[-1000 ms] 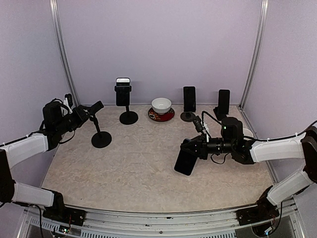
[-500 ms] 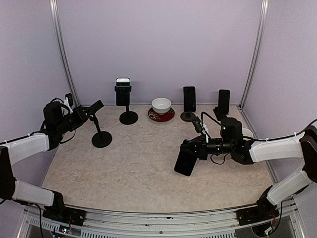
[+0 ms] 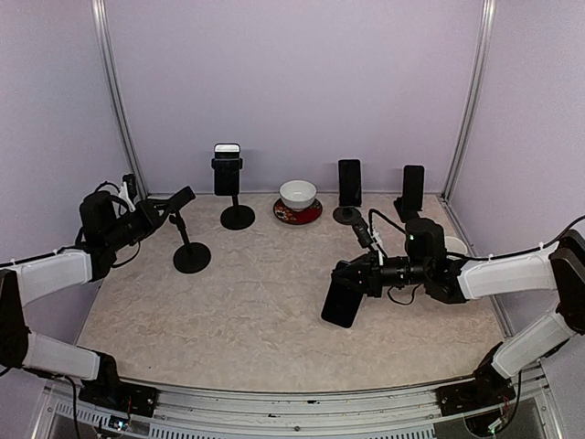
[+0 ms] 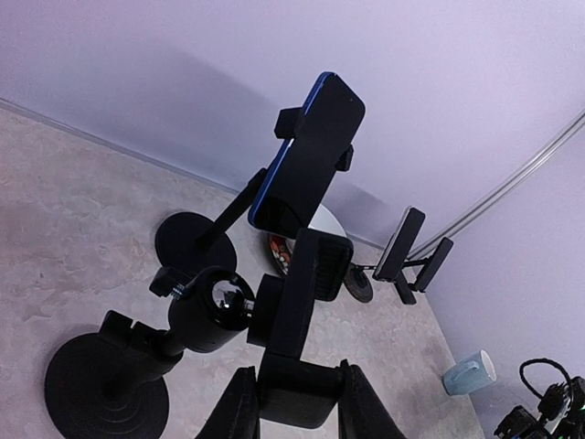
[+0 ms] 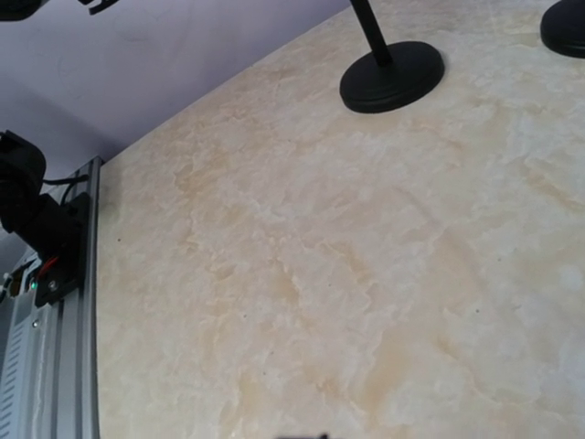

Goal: Place the phone on the phone stand
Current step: Pick up the phone stand from the corner of the board, then install the phone on the phone stand.

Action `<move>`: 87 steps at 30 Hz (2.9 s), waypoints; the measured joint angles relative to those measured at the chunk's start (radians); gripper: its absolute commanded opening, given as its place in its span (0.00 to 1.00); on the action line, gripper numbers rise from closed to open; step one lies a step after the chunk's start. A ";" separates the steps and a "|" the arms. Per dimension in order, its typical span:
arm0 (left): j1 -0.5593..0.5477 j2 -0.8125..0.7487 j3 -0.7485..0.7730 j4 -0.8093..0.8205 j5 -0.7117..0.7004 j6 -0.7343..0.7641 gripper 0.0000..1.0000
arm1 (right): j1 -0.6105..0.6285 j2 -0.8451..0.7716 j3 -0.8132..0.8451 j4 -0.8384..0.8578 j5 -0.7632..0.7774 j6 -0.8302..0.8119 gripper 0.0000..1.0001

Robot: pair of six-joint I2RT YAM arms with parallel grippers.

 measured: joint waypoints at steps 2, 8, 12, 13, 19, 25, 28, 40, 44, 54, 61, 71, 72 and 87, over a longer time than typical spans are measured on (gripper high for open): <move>-0.006 0.000 -0.001 0.005 0.013 -0.002 0.08 | 0.000 0.002 0.000 0.000 -0.003 0.000 0.00; -0.081 -0.002 -0.001 0.007 0.058 0.016 0.08 | 0.000 0.007 0.000 0.000 -0.018 0.000 0.00; -0.122 -0.002 -0.001 0.014 0.096 0.020 0.08 | 0.000 0.010 0.000 0.000 -0.024 0.000 0.00; -0.132 -0.002 -0.002 0.016 0.106 0.020 0.08 | 0.000 0.010 0.000 0.001 -0.026 0.000 0.00; -0.202 0.002 -0.002 0.031 0.156 0.022 0.08 | 0.000 0.012 0.000 0.007 -0.050 0.000 0.00; -0.283 0.015 -0.002 0.059 0.197 0.026 0.07 | 0.000 0.012 0.000 0.032 -0.088 0.002 0.00; -0.314 0.020 -0.002 0.074 0.206 0.030 0.06 | 0.000 0.012 0.000 0.044 -0.102 0.003 0.00; -0.459 0.072 -0.002 0.182 0.224 0.057 0.05 | 0.002 0.009 0.000 0.107 -0.203 0.015 0.00; -0.501 0.108 -0.001 0.212 0.241 0.067 0.05 | 0.016 0.003 0.000 0.117 -0.235 0.010 0.00; -0.565 0.155 0.016 0.231 0.250 0.112 0.04 | 0.085 0.000 0.042 0.092 -0.278 -0.029 0.00; -0.597 0.168 0.026 0.231 0.259 0.139 0.00 | 0.122 0.001 0.177 0.041 -0.290 -0.082 0.00; -0.630 0.174 0.031 0.232 0.292 0.154 0.00 | 0.176 0.098 0.433 -0.157 -0.322 -0.224 0.00; -0.634 0.175 0.032 0.232 0.296 0.154 0.00 | 0.180 0.109 0.455 -0.171 -0.331 -0.237 0.00; -0.654 0.176 0.047 0.227 0.338 0.171 0.00 | 0.213 0.235 0.627 -0.329 -0.451 -0.335 0.00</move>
